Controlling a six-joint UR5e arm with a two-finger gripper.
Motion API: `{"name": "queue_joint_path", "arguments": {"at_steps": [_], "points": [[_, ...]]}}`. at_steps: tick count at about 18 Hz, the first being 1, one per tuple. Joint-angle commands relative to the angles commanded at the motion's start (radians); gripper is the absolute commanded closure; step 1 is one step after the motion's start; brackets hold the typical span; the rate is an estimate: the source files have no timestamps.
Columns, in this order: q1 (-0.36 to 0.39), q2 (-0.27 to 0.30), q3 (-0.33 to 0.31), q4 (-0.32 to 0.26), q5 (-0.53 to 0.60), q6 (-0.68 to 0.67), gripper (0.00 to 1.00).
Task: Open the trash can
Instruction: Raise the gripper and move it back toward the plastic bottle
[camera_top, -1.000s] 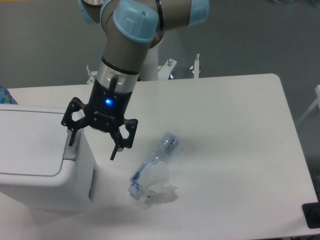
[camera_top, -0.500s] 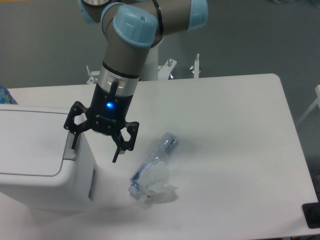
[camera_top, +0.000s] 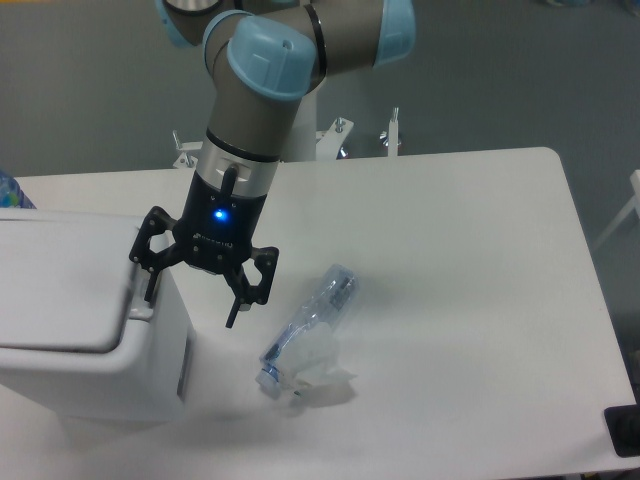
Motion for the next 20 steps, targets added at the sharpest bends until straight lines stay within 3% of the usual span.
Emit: {"name": "queue_joint_path", "arguments": {"at_steps": [8,13,20], "points": [[0.002,0.005,0.038,0.000,0.000,-0.015,0.00],[0.038,-0.037,0.098,0.002,0.017,0.008,0.00],[0.141,-0.093,0.081,-0.002,0.288,0.329,0.00]]}}
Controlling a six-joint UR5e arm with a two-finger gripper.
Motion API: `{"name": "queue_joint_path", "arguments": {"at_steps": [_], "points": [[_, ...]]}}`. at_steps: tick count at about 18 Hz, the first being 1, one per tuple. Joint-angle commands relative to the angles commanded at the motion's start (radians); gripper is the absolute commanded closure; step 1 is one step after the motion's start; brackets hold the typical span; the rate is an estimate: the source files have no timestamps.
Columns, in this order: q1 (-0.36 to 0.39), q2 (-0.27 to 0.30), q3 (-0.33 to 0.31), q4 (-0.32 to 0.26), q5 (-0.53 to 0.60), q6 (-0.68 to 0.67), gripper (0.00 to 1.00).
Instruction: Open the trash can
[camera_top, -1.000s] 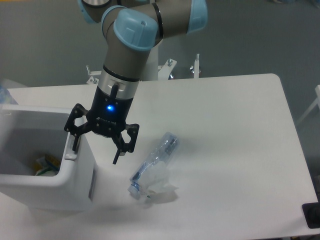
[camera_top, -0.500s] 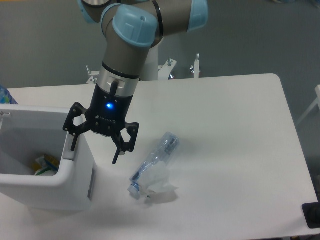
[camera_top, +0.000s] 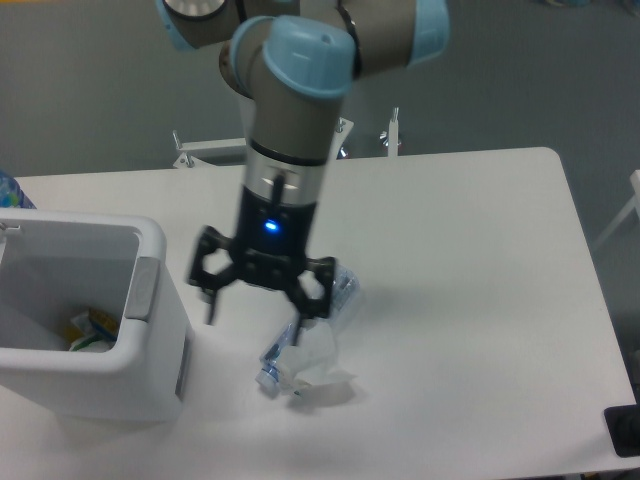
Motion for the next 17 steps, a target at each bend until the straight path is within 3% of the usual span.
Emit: {"name": "queue_joint_path", "arguments": {"at_steps": [3,7,11,17], "points": [[0.049,-0.034,0.005,-0.002,0.005,0.057,0.00],[0.115,-0.077,-0.003,-0.006,0.077,0.314,0.00],[0.166,-0.094,-0.008,-0.017,0.129,0.468,0.00],[0.170,-0.094,-0.035,-0.040,0.190,0.542,0.00]]}}
